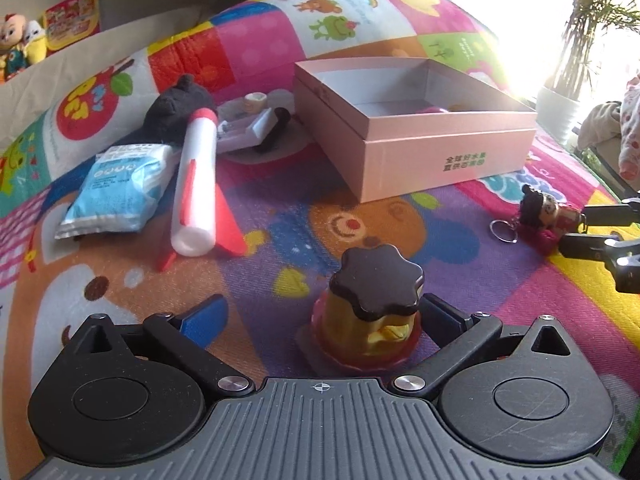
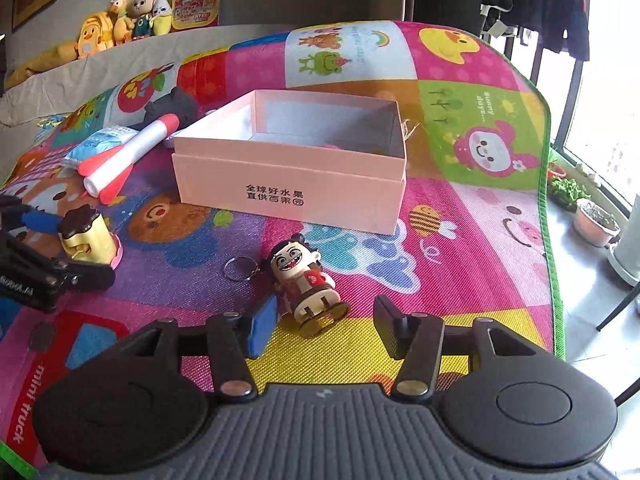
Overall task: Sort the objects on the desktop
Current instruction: 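Grasp the boy figurine keychain with the right tool while the left tool holds the pudding toy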
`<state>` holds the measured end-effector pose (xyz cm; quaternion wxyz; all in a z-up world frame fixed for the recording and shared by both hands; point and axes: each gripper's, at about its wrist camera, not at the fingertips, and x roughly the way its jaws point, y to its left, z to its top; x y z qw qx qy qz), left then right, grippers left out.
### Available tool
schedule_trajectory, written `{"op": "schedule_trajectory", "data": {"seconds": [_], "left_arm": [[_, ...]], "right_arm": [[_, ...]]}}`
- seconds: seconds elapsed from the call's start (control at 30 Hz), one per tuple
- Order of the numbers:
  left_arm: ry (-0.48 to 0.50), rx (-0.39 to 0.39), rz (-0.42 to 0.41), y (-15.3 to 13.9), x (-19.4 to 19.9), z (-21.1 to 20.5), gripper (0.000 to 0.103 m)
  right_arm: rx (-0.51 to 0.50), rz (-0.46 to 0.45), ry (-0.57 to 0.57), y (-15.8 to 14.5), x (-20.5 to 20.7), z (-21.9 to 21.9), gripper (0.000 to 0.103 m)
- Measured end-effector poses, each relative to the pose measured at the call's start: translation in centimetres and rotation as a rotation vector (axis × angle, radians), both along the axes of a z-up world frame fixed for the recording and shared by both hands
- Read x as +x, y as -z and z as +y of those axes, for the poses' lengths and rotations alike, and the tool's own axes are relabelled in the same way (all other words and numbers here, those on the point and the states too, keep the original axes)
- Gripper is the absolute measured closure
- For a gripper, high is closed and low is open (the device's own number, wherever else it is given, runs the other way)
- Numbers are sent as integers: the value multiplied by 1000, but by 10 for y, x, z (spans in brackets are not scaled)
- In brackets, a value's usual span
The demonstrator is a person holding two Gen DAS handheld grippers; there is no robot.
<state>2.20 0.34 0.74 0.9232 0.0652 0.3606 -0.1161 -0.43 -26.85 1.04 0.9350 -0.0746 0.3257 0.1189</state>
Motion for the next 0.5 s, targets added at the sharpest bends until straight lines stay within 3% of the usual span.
{"op": "schedule_trajectory", "data": {"seconds": [0.13, 0.27, 0.37, 0.5], "left_arm": [[-104, 66, -84, -3, 4, 14, 0], [-232, 30, -137, -9, 7, 35, 0], [-295, 6, -130, -10, 11, 49, 0], [-328, 5, -147, -13, 12, 59, 0]], "right_arm": [[-117, -64, 21, 0, 4, 1, 51], [-199, -142, 122, -5, 12, -7, 47], [-96, -95, 145, -9, 15, -17, 28], [61, 9, 128, -6, 24, -22, 23]]}}
